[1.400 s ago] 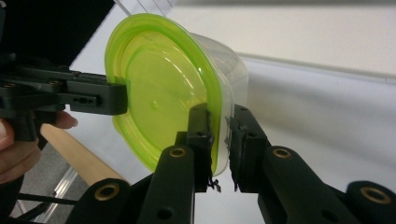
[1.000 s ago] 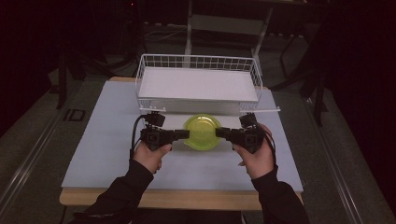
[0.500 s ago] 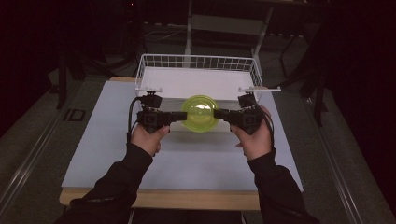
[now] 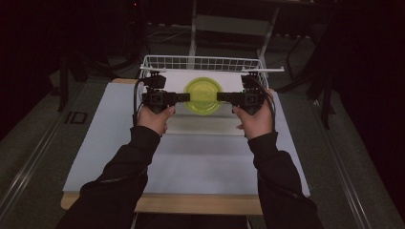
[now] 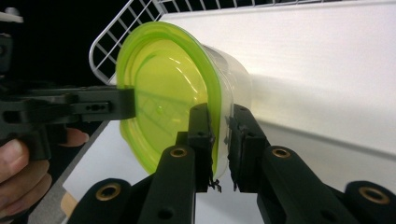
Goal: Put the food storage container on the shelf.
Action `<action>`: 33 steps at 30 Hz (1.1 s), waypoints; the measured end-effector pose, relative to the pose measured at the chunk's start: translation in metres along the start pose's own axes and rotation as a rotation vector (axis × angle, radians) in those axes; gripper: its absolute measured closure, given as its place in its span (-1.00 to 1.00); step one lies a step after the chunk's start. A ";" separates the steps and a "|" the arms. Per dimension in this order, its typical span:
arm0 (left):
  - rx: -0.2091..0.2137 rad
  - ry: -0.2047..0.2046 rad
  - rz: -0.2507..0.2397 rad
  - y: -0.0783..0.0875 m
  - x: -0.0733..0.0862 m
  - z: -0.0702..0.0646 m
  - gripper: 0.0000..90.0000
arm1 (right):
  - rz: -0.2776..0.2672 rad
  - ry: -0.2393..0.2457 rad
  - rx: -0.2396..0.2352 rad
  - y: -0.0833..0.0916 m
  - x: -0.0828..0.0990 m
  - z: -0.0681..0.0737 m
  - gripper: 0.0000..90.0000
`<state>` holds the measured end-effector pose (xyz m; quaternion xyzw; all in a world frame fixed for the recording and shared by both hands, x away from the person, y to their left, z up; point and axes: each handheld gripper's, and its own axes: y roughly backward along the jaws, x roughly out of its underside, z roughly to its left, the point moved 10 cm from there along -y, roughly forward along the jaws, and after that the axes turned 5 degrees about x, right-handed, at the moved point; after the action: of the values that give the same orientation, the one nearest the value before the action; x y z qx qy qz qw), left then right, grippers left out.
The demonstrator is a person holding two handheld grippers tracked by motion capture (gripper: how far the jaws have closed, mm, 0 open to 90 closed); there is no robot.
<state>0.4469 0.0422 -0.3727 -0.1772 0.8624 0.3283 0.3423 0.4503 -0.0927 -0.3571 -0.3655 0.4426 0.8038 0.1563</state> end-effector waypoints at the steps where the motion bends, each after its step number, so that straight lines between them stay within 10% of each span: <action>1: 0.001 0.007 0.006 -0.002 -0.002 0.001 0.78 | 0.002 -0.005 0.004 -0.001 -0.002 -0.002 0.78; 24: -0.003 0.027 -0.018 -0.021 -0.032 0.016 0.61 | 0.011 -0.098 0.019 -0.028 -0.034 -0.026 0.66; 33: -0.014 0.007 -0.028 -0.029 -0.033 0.021 0.23 | -0.010 -0.096 0.016 -0.037 -0.046 -0.032 0.43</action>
<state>0.4954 0.0381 -0.3733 -0.1930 0.8586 0.3291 0.3424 0.5169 -0.0950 -0.3565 -0.3276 0.4389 0.8161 0.1844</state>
